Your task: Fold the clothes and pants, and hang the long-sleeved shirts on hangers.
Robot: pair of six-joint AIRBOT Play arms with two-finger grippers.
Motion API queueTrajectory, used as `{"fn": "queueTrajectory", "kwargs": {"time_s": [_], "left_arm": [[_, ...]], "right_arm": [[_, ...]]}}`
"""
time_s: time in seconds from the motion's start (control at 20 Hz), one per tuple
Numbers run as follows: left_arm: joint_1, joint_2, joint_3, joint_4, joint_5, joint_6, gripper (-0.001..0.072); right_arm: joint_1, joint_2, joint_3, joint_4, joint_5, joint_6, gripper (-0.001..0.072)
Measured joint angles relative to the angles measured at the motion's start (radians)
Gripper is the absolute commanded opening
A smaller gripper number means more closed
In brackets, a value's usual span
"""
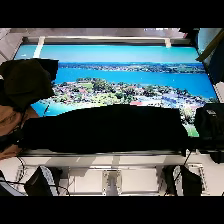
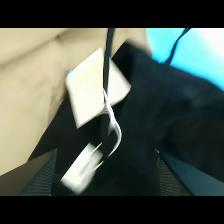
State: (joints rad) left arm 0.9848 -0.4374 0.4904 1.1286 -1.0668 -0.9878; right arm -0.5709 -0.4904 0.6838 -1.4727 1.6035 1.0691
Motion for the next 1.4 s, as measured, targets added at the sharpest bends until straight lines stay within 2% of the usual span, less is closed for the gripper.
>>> {"fn": "queueTrajectory", "kwargs": {"time_s": [0.2,0.3,0.45,0.65,0.8,1.05,1.4], "left_arm": [[0.005,-0.019,0.080,-0.185,0.136,0.000,0.0696],[0.005,-0.110,0.117,-0.232,0.165,-0.018,0.0695],[-0.018,-0.341,0.174,-0.278,0.075,-0.034,0.0696],[-0.085,-0.702,0.307,-0.306,-0.135,-0.032,0.0696],[-0.138,-0.890,0.409,-0.311,-0.259,-0.029,0.0696],[-0.194,-0.997,0.584,-0.209,-0.360,-0.042,0.0695],[-0.206,-1.013,0.727,-0.007,-0.426,-0.151,0.0695]], "right_arm": [[-0.006,0.003,0.114,0.003,-0.103,-0.001,0.0652],[-0.008,-0.015,0.158,0.011,-0.181,0.015,0.0622],[-0.008,-0.082,0.189,0.064,-0.222,0.032,0.0623],[-0.008,-0.181,0.202,0.121,-0.213,0.041,0.0624],[-0.008,-0.218,0.206,0.138,-0.206,0.050,0.0623],[-0.008,-0.234,0.211,0.150,-0.177,0.080,0.0623],[-0.008,-0.238,0.212,0.157,-0.159,0.098,0.0623]]}}
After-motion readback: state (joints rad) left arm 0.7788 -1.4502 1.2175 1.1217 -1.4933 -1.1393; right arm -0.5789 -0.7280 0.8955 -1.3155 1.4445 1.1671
